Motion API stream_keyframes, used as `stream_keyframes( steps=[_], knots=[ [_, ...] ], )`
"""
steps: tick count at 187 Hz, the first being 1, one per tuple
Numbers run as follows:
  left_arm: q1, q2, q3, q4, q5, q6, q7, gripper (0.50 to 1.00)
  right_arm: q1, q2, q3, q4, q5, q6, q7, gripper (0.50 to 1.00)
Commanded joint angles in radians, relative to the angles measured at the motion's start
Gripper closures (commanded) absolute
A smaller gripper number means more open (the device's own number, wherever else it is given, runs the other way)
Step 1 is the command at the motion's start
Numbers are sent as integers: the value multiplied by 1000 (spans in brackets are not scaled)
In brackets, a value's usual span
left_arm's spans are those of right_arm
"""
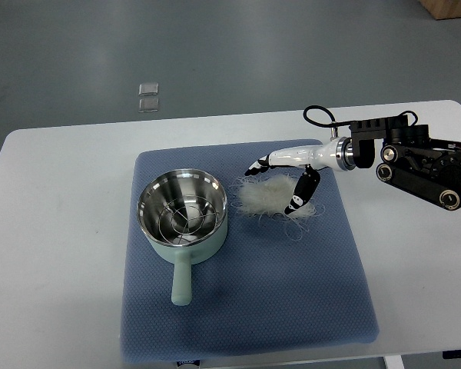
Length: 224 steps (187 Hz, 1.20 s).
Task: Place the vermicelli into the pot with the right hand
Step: 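Close the right hand fingers around the vermicelli, then lift the vermicelli with the right hand and carry it over the steel pot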
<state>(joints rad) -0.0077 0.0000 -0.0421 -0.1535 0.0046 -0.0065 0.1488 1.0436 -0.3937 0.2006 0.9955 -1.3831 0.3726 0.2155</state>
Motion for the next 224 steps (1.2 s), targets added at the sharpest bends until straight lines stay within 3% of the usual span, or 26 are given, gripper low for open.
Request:
stream_keyframes(
  steps=[1,49,75,92,108,121,187,224],
  knots=[
    [0,0,-1,0,0,-1,0,500,1,9,-29,0,-2,0,-13,581],
    [0,0,-2,-1,0,0,0,500,-11,33,-46,-5,-56,-15,-16,615],
    [0,0,-2,-1,0,0,0,500,-13,45,-50,-12,-82,-38,-16,732],
    [0,0,-2,-1,0,-1,0,500,-13,61,-70,-17,-83,-63,-18,848],
    [0,0,-2,-1,0,-1,0,500,-14,65,-84,-40,-102,-92,-19,906],
    [0,0,-4,-3,0,0,0,500,-14,73,-92,-52,-113,-123,-21,1000],
    [0,0,-4,0,0,0,0,500,-1,53,-15,-44,-67,-228,-19,1000],
    [0,0,-4,0,0,0,0,500,9,32,140,23,-24,-201,-19,1000]
  ],
)
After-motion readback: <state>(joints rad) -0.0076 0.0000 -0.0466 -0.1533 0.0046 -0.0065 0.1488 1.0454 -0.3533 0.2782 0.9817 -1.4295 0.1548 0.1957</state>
